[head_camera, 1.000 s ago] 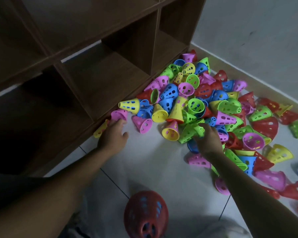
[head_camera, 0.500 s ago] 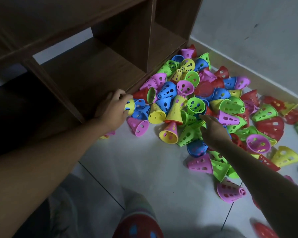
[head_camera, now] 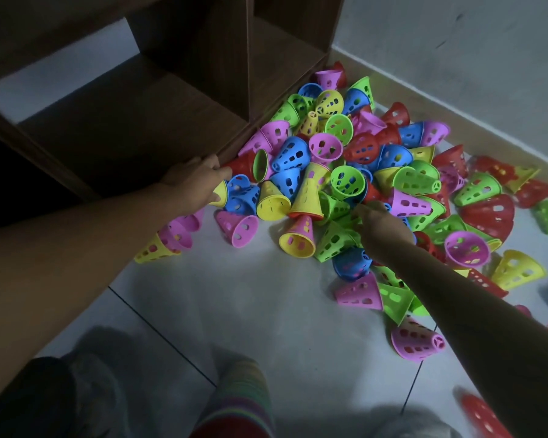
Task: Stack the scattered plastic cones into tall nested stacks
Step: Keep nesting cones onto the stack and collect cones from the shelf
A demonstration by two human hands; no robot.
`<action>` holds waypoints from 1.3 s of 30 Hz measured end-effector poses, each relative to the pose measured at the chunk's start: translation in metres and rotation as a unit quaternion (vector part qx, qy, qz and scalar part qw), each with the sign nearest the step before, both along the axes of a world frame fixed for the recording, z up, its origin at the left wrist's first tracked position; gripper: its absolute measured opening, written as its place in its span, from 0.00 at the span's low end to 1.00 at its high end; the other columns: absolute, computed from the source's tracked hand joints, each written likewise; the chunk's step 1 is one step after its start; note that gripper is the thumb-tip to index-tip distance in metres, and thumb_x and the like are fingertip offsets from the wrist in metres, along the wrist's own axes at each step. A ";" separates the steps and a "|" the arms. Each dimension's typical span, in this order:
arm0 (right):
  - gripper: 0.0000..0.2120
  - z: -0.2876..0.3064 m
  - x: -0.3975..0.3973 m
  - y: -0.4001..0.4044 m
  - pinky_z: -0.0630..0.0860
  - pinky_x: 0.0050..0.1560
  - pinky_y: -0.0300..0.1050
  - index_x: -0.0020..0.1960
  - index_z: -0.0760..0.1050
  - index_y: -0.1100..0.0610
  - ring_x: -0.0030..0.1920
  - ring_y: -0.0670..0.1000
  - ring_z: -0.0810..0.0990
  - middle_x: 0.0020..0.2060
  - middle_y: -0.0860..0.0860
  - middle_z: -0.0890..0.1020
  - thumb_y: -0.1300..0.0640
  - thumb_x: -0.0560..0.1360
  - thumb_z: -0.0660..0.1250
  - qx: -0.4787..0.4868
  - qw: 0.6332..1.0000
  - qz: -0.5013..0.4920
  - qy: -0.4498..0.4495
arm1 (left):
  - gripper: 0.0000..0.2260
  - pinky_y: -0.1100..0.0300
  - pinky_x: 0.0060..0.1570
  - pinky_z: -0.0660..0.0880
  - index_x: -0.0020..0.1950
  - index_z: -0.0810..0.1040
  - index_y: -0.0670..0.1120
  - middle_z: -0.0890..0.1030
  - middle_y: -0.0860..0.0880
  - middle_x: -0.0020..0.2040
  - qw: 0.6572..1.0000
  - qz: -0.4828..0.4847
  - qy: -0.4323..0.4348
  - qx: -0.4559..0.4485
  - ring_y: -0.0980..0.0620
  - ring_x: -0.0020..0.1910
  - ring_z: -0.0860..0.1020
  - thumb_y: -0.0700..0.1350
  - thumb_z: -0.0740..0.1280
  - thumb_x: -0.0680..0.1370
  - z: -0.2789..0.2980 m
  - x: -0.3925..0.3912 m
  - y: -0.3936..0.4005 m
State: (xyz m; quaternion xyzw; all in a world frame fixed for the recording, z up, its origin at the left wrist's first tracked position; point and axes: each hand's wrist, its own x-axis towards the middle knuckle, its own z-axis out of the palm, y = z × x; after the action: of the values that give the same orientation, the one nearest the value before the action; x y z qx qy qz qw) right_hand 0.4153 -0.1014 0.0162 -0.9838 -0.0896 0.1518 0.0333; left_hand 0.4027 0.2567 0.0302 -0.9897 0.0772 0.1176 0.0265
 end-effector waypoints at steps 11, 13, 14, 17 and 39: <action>0.06 0.045 -0.023 -0.009 0.78 0.43 0.49 0.55 0.77 0.57 0.46 0.57 0.79 0.53 0.55 0.78 0.56 0.80 0.65 0.047 0.997 0.006 -0.064 | 0.12 0.56 0.44 0.70 0.61 0.72 0.45 0.70 0.43 0.56 0.990 -0.059 0.074 0.109 0.44 0.52 0.76 0.45 0.68 0.79 0.041 -0.007 0.005; 0.06 0.062 -0.029 -0.008 0.79 0.45 0.52 0.54 0.79 0.58 0.49 0.58 0.79 0.47 0.54 0.79 0.57 0.79 0.67 0.074 0.995 -0.009 -0.063 | 0.12 0.56 0.46 0.69 0.61 0.73 0.44 0.73 0.43 0.55 0.986 -0.062 0.112 0.103 0.44 0.55 0.76 0.46 0.67 0.80 0.058 -0.006 0.005; 0.07 0.072 -0.032 -0.007 0.80 0.47 0.54 0.54 0.80 0.58 0.51 0.58 0.79 0.45 0.54 0.78 0.57 0.78 0.68 0.094 0.994 -0.024 -0.059 | 0.10 0.57 0.46 0.69 0.59 0.74 0.43 0.75 0.43 0.53 0.986 -0.063 0.126 0.091 0.44 0.53 0.76 0.45 0.66 0.80 0.068 -0.005 0.003; 0.12 0.101 -0.037 -0.005 0.79 0.52 0.52 0.57 0.81 0.58 0.53 0.58 0.79 0.50 0.58 0.81 0.54 0.77 0.71 0.139 0.988 -0.039 -0.062 | 0.04 0.57 0.39 0.67 0.48 0.74 0.45 0.75 0.48 0.42 0.986 -0.067 0.147 0.041 0.50 0.42 0.75 0.44 0.67 0.79 0.101 -0.009 0.001; 0.08 0.308 -0.223 0.006 0.82 0.55 0.49 0.51 0.80 0.59 0.48 0.56 0.86 0.46 0.56 0.86 0.55 0.80 0.66 0.454 0.884 -0.065 0.092 | 0.10 0.61 0.48 0.81 0.51 0.81 0.40 0.85 0.43 0.46 0.902 -0.047 0.271 -0.334 0.51 0.47 0.84 0.43 0.70 0.73 0.321 -0.164 -0.024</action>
State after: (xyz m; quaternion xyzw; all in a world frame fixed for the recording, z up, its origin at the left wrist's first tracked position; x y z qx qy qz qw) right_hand 0.1927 -0.0953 0.3239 -0.8462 -0.0810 0.1819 0.4943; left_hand 0.2386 0.2328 0.3517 -0.8655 0.1626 0.3477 -0.3218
